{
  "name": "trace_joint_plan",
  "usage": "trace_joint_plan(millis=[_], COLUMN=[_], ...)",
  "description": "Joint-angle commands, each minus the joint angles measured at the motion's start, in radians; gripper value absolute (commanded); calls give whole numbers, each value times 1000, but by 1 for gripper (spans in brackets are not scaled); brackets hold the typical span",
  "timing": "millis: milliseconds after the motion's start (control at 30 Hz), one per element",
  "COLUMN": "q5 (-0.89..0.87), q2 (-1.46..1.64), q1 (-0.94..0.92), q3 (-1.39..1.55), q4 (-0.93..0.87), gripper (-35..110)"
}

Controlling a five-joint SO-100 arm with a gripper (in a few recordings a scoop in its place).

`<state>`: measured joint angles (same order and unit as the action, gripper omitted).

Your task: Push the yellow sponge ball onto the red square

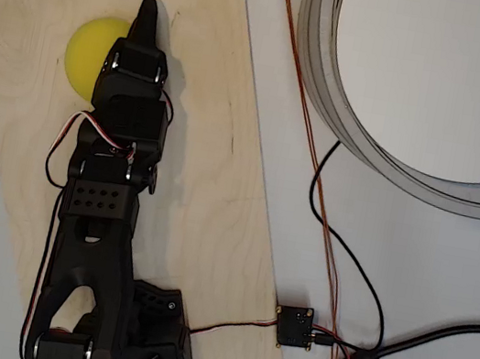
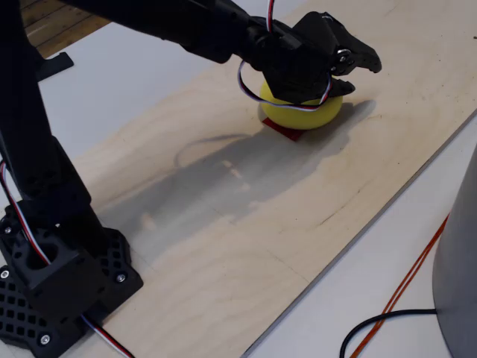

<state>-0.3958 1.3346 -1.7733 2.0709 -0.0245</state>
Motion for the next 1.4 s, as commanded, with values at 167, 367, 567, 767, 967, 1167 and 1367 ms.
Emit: trace_joint_plan(millis=[167,367,567,767,967,1167,1367], q5=[-17,46,195,261,241,196,190], q2=[81,98,149,199,204,179,163], q1=[0,-3,-11,14,44,66,71], q3=[38,17,-28,-31,-43,-72,-94], q4=[-8,-6,-6,-6,-6,-6,-6], gripper=[15,15,15,15,15,14,14])
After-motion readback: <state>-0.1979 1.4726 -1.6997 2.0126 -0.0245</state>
